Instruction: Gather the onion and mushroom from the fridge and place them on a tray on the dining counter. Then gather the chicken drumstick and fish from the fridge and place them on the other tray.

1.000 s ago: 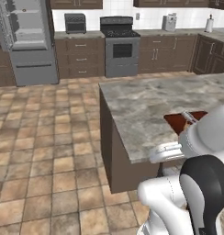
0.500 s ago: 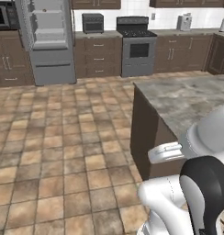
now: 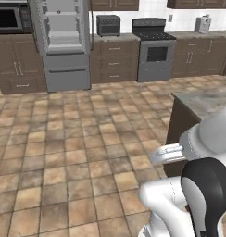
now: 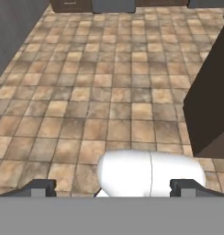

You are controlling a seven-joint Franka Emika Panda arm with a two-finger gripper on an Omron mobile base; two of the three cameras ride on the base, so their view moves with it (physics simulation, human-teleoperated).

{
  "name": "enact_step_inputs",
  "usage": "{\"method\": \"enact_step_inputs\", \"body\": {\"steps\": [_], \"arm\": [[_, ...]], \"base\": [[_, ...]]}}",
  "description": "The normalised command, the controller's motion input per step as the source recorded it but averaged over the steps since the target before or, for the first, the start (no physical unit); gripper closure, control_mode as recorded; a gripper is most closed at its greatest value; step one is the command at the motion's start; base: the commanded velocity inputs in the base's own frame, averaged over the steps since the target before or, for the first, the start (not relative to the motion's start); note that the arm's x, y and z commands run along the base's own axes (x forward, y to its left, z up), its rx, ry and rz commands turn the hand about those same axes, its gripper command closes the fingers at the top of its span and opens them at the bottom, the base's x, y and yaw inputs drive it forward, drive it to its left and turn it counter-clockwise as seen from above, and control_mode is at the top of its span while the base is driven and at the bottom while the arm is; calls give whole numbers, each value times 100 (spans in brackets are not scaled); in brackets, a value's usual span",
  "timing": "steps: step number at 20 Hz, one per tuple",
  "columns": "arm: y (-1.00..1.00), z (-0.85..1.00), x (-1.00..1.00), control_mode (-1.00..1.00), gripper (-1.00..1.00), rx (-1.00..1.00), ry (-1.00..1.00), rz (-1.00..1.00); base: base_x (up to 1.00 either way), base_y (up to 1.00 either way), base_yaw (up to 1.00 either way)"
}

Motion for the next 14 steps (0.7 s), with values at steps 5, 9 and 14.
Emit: {"method": "enact_step_inputs", "body": {"steps": [5, 9, 14], "arm": [[0, 0, 0, 100, -100, 0, 0, 0], [0, 0, 0, 100, -100, 0, 0, 0], [0, 0, 0, 100, -100, 0, 0, 0]], "base": [[100, 72, -9], [100, 65, -13], [100, 52, -10]]}}
